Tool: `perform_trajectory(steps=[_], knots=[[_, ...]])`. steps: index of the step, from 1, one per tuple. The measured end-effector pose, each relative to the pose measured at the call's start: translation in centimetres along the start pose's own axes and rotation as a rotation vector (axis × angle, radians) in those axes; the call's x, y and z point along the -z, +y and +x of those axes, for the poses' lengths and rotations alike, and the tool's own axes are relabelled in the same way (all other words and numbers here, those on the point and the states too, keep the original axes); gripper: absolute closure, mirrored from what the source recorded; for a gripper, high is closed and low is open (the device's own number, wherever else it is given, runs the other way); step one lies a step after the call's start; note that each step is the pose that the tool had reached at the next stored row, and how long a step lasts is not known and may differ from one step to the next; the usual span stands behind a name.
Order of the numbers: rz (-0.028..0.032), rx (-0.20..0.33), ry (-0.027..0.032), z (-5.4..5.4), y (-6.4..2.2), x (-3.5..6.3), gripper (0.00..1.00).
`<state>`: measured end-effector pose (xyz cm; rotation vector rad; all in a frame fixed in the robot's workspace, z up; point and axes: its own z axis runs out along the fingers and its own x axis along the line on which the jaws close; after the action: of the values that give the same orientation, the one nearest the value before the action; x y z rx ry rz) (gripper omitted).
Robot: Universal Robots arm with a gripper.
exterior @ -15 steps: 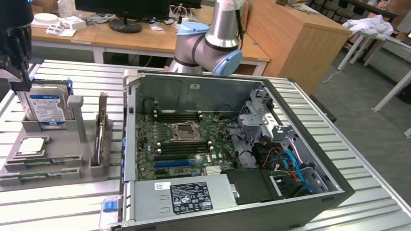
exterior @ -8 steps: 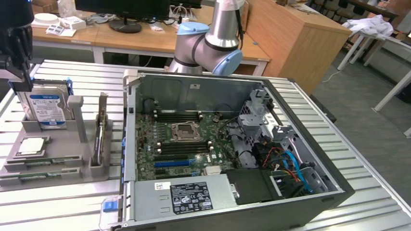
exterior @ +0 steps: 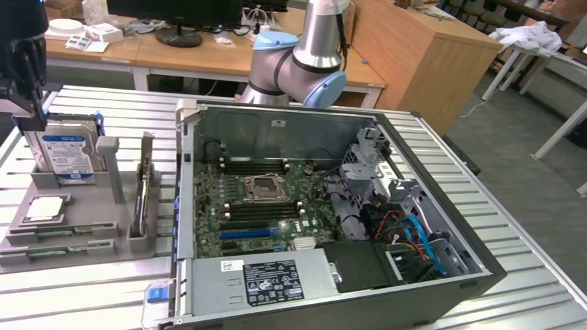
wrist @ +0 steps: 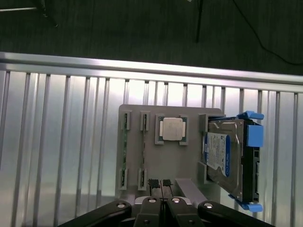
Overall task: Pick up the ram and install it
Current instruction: 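Pick up the ram and move it above insertion slot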
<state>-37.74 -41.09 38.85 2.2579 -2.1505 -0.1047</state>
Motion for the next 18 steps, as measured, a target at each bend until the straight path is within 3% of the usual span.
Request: perform_trajectory(steps=[2,7,13,18], knots=[[-0.002,0.0,0.0031,0.0,0.0,0.01,0.89],[-0.0022,0.0,0.0045,-0.01,0.0,0.0,0.89],[-0.0032,-0.002,0.0243,0.0,0.0,0.01,0.89],[-0.0034,-0.002,0.0279,0.0,0.0,0.0,0.89]])
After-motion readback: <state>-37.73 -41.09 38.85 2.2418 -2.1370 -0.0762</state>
